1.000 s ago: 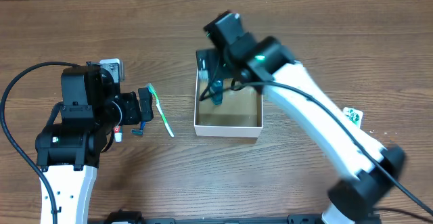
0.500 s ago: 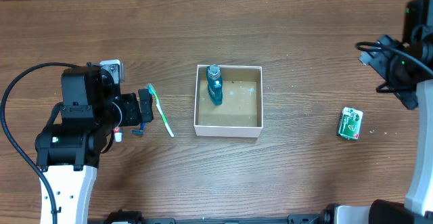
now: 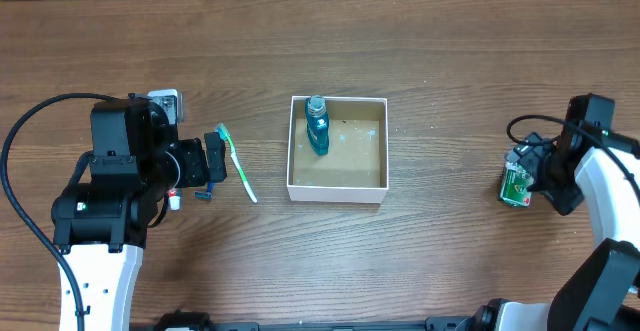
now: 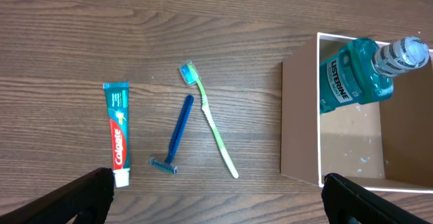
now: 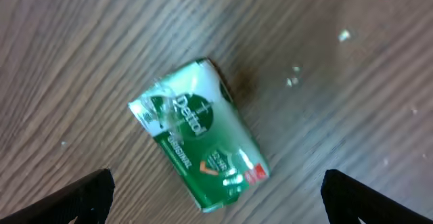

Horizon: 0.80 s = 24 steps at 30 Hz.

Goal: Pack container
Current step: 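Move the right gripper to the green Dettol soap bar and grasp it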

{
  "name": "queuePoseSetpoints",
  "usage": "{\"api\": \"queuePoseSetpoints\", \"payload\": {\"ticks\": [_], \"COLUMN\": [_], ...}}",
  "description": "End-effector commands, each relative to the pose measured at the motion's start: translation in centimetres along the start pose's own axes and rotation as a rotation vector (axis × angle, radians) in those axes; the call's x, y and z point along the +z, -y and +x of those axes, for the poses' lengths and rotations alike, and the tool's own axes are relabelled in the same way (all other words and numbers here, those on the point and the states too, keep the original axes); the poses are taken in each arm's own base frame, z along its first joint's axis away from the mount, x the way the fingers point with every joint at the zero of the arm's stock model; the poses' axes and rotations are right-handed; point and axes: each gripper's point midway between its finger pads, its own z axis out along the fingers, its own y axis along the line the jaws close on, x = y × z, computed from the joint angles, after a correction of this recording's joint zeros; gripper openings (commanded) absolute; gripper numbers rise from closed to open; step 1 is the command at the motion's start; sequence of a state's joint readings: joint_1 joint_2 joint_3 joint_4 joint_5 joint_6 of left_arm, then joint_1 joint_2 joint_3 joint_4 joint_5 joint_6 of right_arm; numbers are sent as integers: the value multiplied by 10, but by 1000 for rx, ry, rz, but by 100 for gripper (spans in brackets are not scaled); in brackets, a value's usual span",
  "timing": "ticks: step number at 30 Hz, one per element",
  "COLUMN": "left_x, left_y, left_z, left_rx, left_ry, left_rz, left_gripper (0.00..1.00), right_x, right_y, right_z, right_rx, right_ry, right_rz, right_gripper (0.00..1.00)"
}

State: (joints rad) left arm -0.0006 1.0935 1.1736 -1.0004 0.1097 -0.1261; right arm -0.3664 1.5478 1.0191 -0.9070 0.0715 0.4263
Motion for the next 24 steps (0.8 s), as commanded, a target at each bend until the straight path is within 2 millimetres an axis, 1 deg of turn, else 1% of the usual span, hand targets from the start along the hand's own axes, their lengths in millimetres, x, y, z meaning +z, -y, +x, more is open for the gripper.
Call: {"api": "queuePoseSetpoints", "payload": {"ticks": [1, 5, 8, 14, 18, 20, 24], "left_x": [-6, -6, -6, -6, -6, -6, -6], "left_y": [5, 6, 6, 6, 6, 6, 6], "left_z": [-7, -7, -7, -7, -7, -7, -7], "left_rx": [-2, -2, -2, -2, -1, -2, -2], "left_ry": [24, 22, 22, 23, 23, 23, 23], "left_rz": [19, 21, 21, 21, 20, 20, 20], "left_gripper": [100, 100, 100, 100, 100, 100, 100], "right_x": [6, 22, 35, 66, 70, 70, 70], "right_y": [-7, -4, -5, 0, 2, 2, 2], "right_z": [-9, -12, -9, 6, 8, 8, 9], "right_rx": [-139, -172, -197, -221, -222, -223, -222], "right_ry": [27, 14, -18, -115, -131, -131, -132], "right_rz": [-27, 6, 12, 48, 54, 55, 55], "right_gripper": [100, 100, 100, 100, 99, 94, 67]}}
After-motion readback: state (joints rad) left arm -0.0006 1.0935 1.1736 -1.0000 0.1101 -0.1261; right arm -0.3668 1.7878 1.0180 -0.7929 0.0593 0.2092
